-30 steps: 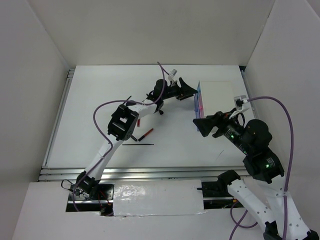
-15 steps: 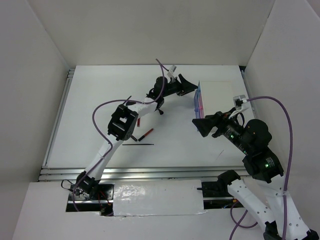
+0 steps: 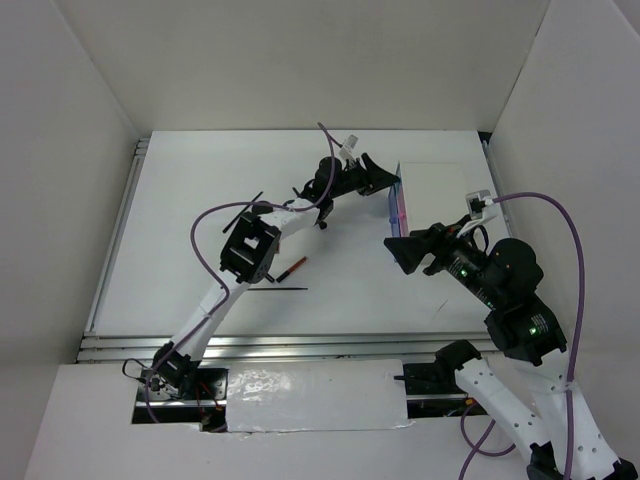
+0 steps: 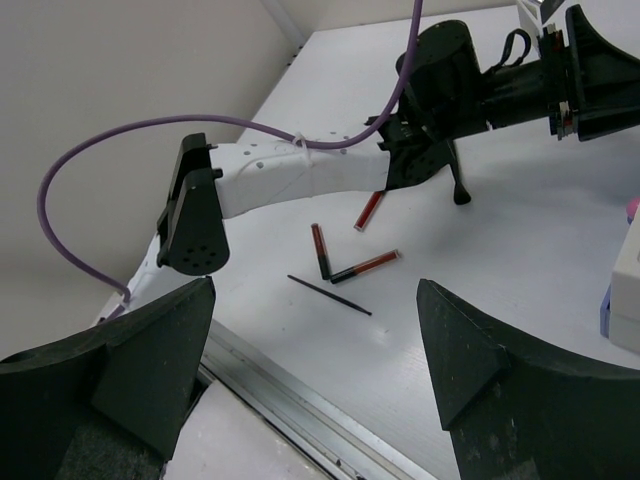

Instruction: Organize the makeup

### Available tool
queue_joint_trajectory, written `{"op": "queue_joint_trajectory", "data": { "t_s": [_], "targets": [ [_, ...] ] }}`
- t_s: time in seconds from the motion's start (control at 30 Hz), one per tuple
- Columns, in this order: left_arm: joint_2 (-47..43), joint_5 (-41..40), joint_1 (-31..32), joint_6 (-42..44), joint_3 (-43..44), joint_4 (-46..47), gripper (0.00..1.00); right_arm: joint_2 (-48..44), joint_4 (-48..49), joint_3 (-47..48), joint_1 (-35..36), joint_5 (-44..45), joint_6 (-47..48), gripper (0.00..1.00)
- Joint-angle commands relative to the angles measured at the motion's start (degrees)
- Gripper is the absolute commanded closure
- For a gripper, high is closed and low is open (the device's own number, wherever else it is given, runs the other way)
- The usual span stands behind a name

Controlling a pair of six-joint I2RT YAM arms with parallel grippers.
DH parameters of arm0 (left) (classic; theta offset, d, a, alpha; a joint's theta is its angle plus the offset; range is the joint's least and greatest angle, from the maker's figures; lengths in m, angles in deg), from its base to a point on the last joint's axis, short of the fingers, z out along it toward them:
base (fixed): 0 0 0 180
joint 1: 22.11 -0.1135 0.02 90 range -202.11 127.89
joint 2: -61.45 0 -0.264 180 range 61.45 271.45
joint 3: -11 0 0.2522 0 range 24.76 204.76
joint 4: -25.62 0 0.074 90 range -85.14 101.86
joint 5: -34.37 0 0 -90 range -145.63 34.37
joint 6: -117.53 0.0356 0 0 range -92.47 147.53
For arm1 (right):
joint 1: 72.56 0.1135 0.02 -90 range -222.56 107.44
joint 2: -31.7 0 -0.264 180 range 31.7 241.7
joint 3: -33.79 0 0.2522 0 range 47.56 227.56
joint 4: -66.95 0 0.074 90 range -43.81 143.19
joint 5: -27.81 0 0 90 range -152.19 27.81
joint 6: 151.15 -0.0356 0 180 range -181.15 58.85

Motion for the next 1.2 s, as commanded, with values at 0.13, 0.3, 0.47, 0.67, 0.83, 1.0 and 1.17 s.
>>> {"op": "queue_joint_trajectory", "data": {
  "t_s": [0.13,0.3,0.47,0.67,0.83,1.0,1.17],
  "targets": [
    [0.7,-0.5,0.5,0.1,0.1,4.8,0.44,-0.2,2.3,0.0,0.2,-0.9,0.1,0.11],
    [0.6,-0.6,0.6,-0.6,-0.1,5.9,0.53,-0.2,2.5,-0.2,0.2,-0.7,0.1,0.11],
    [0.1,-0.5,0.5,-1.2,-1.4,7.1,0.6,0.0,2.4,-0.2,0.2,-0.7,0.3,0.11],
    [-2.9,-1.2,0.1,-0.6,-5.3,7.1,0.8,0.0,2.4,-0.2,0.3,-0.1,0.4,0.11],
    [-5.9,-1.6,-1.0,-1.1,-10.5,9.3,0.84,0.2,2.3,-0.2,0.3,0.2,0.4,0.11],
    [-7.5,-1.0,-2.2,-0.4,-11.6,8.6,0.87,0.1,2.2,-0.2,0.3,0.6,0.4,0.11],
    [-7.9,-0.5,-2.8,0.8,-10.8,5.6,0.91,0.2,2.2,0.1,0.3,0.8,0.5,0.11]
  ]
}}
